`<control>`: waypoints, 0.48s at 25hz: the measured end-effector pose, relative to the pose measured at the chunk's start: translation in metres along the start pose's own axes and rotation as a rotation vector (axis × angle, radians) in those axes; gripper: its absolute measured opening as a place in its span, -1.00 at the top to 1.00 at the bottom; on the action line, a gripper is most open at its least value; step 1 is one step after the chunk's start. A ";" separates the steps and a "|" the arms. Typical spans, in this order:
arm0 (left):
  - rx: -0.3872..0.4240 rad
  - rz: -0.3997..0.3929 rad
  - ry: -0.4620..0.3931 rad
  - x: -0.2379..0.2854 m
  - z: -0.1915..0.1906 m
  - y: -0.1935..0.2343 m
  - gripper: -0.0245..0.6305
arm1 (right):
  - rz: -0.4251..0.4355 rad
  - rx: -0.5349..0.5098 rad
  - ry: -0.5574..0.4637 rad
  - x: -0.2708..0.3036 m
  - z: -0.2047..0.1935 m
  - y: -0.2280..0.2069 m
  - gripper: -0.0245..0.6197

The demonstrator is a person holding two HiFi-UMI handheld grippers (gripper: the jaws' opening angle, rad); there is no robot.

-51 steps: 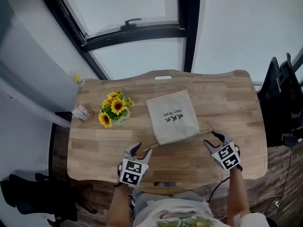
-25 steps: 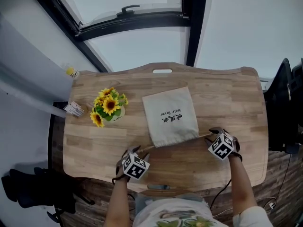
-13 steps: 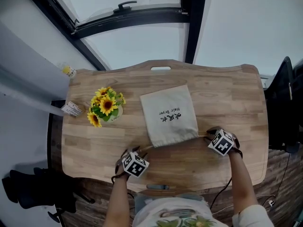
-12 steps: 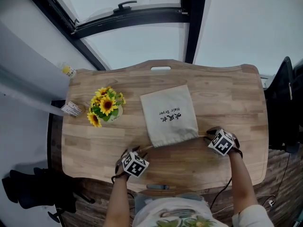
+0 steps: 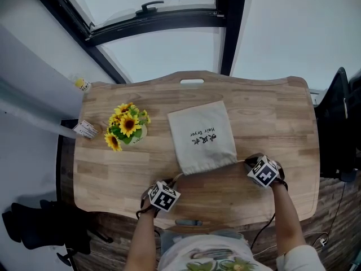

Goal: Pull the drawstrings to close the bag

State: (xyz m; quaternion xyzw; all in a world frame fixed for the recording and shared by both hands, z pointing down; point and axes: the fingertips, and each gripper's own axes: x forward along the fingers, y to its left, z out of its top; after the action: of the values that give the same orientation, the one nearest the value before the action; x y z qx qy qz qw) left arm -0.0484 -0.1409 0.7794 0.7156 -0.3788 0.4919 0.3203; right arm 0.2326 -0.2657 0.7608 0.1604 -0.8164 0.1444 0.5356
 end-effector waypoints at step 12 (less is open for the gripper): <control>-0.183 0.305 -0.237 -0.066 0.047 0.054 0.74 | -0.389 0.075 -0.249 -0.068 0.043 -0.005 0.86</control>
State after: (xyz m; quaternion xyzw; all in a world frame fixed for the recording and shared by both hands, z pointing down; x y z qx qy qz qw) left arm -0.0885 -0.1920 0.7069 0.6707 -0.5608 0.4107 0.2588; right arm 0.2246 -0.2806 0.6825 0.3511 -0.8241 0.0476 0.4420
